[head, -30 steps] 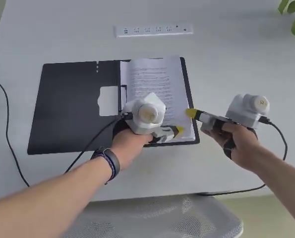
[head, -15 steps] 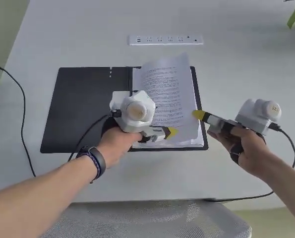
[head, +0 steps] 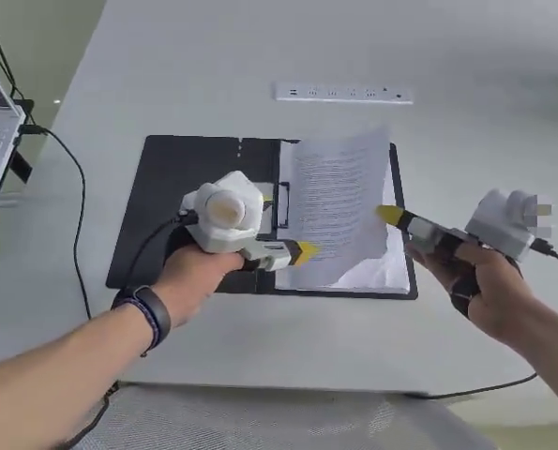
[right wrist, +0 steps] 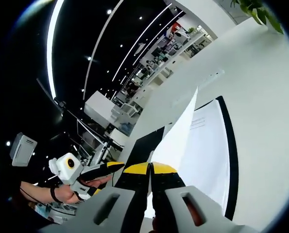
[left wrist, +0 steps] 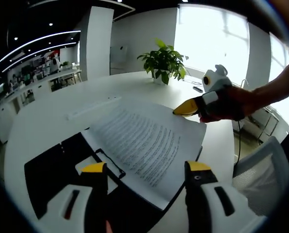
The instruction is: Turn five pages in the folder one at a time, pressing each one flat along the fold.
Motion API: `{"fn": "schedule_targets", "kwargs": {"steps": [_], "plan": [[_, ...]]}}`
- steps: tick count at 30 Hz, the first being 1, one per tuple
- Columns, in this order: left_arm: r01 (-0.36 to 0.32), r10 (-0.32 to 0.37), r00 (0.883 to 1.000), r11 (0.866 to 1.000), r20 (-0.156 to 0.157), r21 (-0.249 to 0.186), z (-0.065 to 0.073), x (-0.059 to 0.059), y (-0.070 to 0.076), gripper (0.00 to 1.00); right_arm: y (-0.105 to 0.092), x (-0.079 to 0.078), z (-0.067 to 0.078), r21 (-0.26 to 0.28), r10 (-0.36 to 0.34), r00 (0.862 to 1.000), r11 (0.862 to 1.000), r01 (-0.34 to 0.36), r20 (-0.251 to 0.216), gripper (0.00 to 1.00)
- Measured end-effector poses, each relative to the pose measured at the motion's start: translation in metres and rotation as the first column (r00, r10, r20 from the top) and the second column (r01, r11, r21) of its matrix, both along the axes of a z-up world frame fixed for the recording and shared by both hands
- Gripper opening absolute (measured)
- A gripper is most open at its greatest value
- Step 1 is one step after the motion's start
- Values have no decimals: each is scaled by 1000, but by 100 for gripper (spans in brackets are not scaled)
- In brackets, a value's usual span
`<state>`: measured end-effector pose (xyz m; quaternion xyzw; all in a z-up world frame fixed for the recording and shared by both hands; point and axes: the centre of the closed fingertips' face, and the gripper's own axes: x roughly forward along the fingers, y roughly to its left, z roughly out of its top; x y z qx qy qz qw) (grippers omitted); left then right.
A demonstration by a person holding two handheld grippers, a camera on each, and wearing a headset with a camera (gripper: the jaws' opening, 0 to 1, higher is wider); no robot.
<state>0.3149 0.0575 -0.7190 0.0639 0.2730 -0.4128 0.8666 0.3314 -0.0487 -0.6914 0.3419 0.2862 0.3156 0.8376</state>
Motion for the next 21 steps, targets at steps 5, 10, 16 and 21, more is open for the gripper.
{"fn": "schedule_targets", "kwargs": {"steps": [5,10,16,21], "plan": [[-26,26,1000,1000,8,-7,4,-3,17,63,27,3,15,3,72,997,997,-73,41,0],[-56,56,998,998,9,-22,8,-5,35,64,57,8,33,20,124,989,992,-126,80,0],[-93,94,995,995,15,-30,12,-11,58,65,93,9,45,21,200,974,979,-204,110,0],[-121,122,992,992,16,-36,15,-18,78,66,115,8,48,43,234,966,970,-240,112,0]]}}
